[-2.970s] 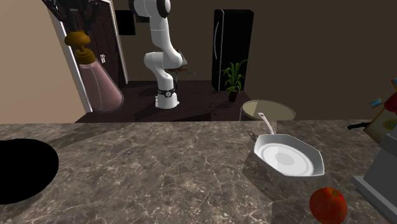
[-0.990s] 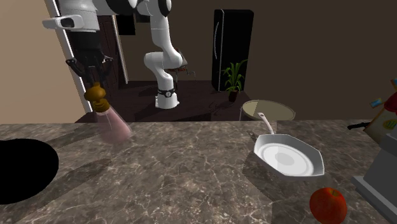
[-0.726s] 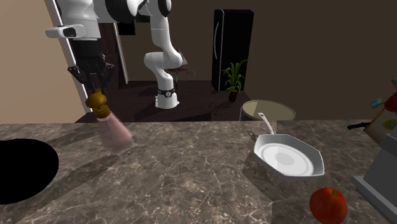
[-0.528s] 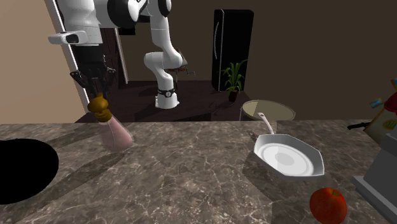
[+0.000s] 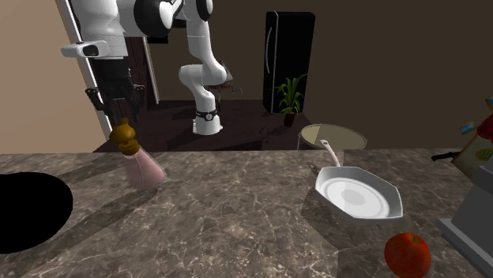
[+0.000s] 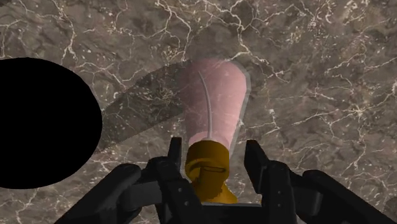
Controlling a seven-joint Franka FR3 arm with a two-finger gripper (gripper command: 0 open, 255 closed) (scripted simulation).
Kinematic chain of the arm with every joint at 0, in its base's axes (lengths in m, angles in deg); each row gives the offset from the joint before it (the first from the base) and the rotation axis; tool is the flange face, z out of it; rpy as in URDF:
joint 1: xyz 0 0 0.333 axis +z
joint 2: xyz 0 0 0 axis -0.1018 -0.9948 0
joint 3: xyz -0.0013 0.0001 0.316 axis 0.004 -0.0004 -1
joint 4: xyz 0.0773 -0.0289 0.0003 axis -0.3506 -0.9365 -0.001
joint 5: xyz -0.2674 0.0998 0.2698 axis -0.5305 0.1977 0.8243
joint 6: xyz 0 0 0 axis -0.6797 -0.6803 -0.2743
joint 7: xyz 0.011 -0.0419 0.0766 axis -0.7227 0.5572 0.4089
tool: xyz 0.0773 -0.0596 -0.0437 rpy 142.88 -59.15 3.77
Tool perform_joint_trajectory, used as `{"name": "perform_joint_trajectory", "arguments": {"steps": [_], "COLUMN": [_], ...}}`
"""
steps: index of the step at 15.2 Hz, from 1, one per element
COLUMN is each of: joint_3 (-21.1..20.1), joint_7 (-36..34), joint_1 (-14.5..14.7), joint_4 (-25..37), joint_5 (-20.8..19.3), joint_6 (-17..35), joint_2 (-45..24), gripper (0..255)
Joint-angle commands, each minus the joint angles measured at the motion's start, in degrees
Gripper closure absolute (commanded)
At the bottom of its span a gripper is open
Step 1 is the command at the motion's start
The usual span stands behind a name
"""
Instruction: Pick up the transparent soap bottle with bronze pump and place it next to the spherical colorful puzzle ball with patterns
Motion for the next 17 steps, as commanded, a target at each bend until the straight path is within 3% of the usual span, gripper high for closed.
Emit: {"name": "perform_joint_trajectory", "arguments": {"steps": [1, 5, 9, 17], "joint_3": [0.0, 0.0, 0.03, 0.02], "joint_7": [0.0, 0.0, -0.42, -0.42], "joint_1": [0.0, 0.0, 0.08, 0.08], "joint_4": [0.01, 0.01, 5.23, 5.23], "joint_5": [0.0, 0.0, -0.61, -0.61], "joint_6": [0.0, 0.0, -6.88, -6.88], "joint_2": [0.01, 0.01, 1.75, 1.75], "gripper": [0, 0, 0, 0]}}
